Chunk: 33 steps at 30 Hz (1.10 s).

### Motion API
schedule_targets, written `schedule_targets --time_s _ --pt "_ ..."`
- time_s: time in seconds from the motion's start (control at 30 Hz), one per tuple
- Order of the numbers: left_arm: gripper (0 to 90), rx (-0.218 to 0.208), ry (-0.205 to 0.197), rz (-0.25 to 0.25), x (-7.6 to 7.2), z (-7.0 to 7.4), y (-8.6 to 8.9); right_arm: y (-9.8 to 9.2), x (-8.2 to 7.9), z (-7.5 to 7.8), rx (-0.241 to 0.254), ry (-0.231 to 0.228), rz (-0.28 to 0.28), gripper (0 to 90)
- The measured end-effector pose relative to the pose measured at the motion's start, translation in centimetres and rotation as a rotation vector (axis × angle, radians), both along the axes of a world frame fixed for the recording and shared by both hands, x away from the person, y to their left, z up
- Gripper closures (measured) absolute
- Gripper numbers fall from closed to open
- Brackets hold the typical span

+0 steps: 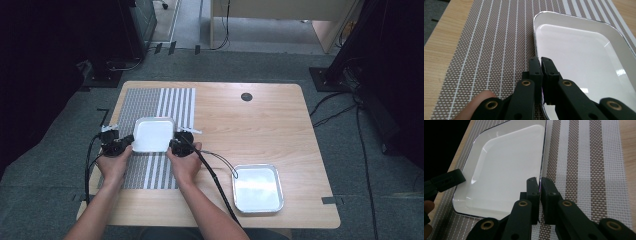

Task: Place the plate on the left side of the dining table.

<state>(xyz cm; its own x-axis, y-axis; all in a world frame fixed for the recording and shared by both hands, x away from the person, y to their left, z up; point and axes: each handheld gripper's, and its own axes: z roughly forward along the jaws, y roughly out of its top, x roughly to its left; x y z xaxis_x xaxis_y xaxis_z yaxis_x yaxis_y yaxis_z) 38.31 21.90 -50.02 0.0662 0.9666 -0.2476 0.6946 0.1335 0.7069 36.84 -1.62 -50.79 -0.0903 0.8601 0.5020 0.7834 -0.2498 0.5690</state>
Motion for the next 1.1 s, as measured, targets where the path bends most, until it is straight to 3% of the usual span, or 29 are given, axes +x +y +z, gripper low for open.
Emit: schedule_targets --time_s 0.2,0.33,0.43,0.57,0.67,0.83,0.93,0.97,1.03,1.1 --pt "88.9 0.000 -0.006 -0.002 0.8 -0.1 0.2 0.4 0.1 0.0 -0.014 -0.020 -0.016 86.5" --pt "88.7 -0.002 -0.008 0.012 1.0 -0.2 0.3 0.9 0.4 0.0 -0.079 -0.075 0.010 86.2" --pt "88.3 0.005 0.002 0.004 1.7 0.0 0.5 1.0 0.6 -0.1 -0.054 -0.071 0.012 85.9" --pt "86.2 -0.012 0.011 0.003 1.9 0.1 0.7 1.1 0.6 -0.1 -0.075 -0.101 0.028 82.9" --pt "80.1 0.011 -0.014 0.014 1.5 0.2 0.8 1.0 0.5 0.2 -0.093 -0.143 0.037 73.8" --pt "65.5 -0.007 -0.047 0.035 0.4 0.9 1.1 0.3 0.3 0.8 -0.115 -0.159 0.043 68.0" --pt "60.4 -0.011 -0.063 0.022 -0.3 1.5 1.0 -0.3 0.1 1.6 -0.119 -0.195 0.043 58.6" --pt "57.8 -0.006 -0.075 0.026 -0.6 1.8 1.0 -0.6 0.1 1.9 -0.146 -0.201 0.034 52.5" --pt "55.5 -0.010 -0.098 0.020 -1.2 2.4 1.1 -1.1 0.0 2.4 -0.224 -0.228 0.020 50.8" --pt "52.9 -0.012 -0.115 0.012 -1.9 2.8 1.2 -1.7 -0.2 2.9 -0.229 -0.244 0.022 48.8"
